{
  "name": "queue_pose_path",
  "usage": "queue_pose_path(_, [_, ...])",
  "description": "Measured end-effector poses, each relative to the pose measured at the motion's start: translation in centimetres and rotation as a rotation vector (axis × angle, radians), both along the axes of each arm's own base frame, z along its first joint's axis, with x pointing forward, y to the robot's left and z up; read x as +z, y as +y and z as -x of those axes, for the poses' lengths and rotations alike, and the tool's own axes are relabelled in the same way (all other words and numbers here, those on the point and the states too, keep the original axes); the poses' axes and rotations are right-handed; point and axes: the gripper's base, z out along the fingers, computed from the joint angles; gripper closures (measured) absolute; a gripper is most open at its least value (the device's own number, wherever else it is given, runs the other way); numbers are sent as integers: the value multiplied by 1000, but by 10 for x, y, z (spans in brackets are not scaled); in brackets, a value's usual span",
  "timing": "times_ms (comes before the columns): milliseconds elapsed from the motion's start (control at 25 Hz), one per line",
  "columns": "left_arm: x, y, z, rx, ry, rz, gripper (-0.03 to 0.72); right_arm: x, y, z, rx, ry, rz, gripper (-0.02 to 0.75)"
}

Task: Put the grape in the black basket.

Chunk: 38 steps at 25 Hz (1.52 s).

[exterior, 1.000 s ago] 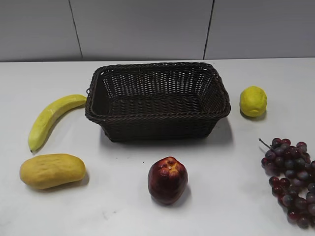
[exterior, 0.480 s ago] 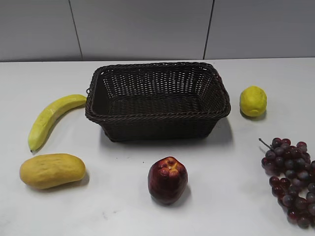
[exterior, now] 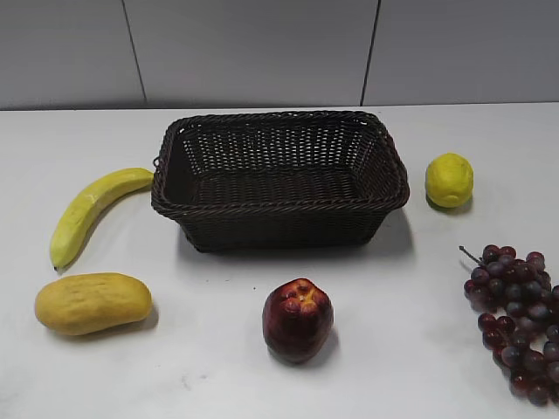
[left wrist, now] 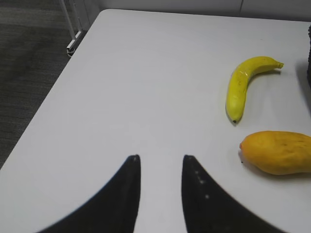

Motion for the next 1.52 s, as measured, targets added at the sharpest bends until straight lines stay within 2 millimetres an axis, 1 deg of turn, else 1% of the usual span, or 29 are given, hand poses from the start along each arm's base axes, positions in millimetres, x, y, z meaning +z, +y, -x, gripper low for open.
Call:
queue_pose_path(200, [0, 0, 0, 0, 0, 0, 453, -5, 2, -36, 0, 220, 12, 147])
queue_pose_path(440, [0, 0, 0, 0, 0, 0, 453, -5, 6, -93, 0, 402, 19, 147])
queue_pose_path(600, [0, 0, 0, 0, 0, 0, 453, -8, 12, -133, 5, 526, -40, 147])
queue_pose_path(640, [0, 0, 0, 0, 0, 0, 453, -12, 15, -144, 3, 567, -64, 147])
queue_pose_path(760, [0, 0, 0, 0, 0, 0, 453, -32, 19, -176, -10, 676, -104, 147])
queue_pose_path(880, [0, 0, 0, 0, 0, 0, 453, -61, 20, -202, -35, 756, -98, 146])
queue_pose_path(960, [0, 0, 0, 0, 0, 0, 453, -84, 19, -213, -62, 826, -86, 143])
queue_pose_path(1120, [0, 0, 0, 0, 0, 0, 453, -119, 17, -228, -88, 906, -64, 143])
queue_pose_path(1240, [0, 0, 0, 0, 0, 0, 453, -141, 17, -236, -97, 944, -56, 143])
queue_pose_path(1360, [0, 0, 0, 0, 0, 0, 453, -159, 17, -241, -102, 961, -50, 145])
queue_pose_path(1520, [0, 0, 0, 0, 0, 0, 453, -166, 17, -246, -106, 953, -54, 159])
